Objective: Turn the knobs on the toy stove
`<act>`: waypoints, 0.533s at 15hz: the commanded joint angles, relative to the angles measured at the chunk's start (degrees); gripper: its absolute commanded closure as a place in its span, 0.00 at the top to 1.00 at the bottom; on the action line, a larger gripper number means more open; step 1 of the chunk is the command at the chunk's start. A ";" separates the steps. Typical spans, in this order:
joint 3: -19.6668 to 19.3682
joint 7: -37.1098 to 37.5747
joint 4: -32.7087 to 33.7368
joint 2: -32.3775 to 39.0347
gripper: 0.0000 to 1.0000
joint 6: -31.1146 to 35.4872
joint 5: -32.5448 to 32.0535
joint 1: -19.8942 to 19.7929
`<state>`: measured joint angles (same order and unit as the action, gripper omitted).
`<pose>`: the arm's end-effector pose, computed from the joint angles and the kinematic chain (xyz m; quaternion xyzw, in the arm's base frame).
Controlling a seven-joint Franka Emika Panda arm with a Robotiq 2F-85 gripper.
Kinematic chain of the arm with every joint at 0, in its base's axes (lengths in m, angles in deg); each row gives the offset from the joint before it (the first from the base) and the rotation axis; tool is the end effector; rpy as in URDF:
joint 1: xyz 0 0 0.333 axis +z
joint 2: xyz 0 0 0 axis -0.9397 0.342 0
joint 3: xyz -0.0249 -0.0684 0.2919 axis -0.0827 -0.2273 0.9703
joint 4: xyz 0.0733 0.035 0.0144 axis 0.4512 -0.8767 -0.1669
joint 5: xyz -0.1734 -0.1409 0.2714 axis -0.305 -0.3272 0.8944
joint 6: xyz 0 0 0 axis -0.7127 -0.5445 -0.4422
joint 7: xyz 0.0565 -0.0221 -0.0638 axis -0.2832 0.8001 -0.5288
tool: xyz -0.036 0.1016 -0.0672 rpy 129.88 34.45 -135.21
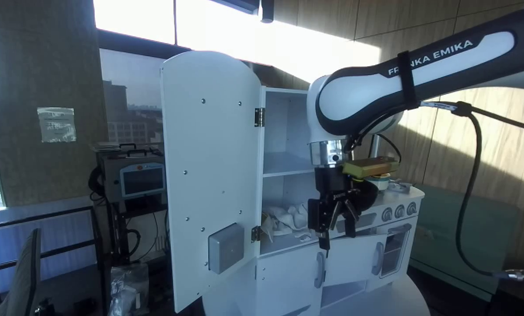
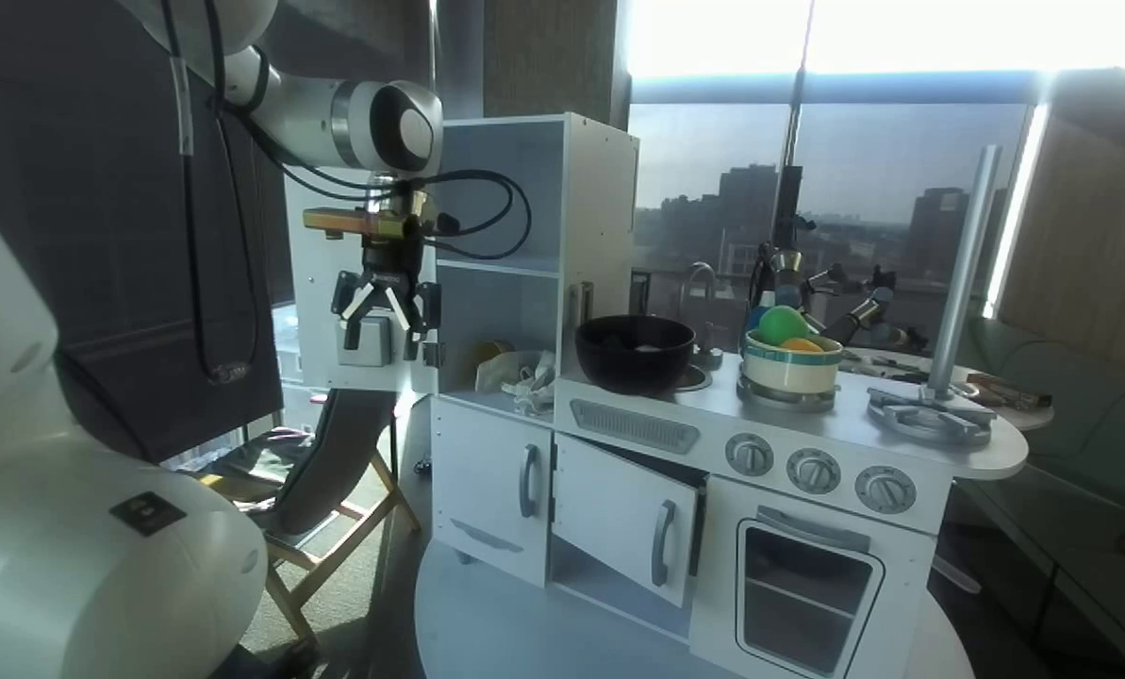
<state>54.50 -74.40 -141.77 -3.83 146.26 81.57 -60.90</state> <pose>0.3669 0.1481 0.4639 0.9875 0.1106 -0.1120 0.0118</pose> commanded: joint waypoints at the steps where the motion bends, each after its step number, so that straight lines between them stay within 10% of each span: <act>1: -1.75 1.07 0.59 -1.67 1.00 0.45 0.70 -1.22; 8: -8.61 2.82 -1.39 -6.30 1.00 4.39 4.38 -6.45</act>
<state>48.01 -72.84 -141.57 -7.04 147.60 82.95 -65.33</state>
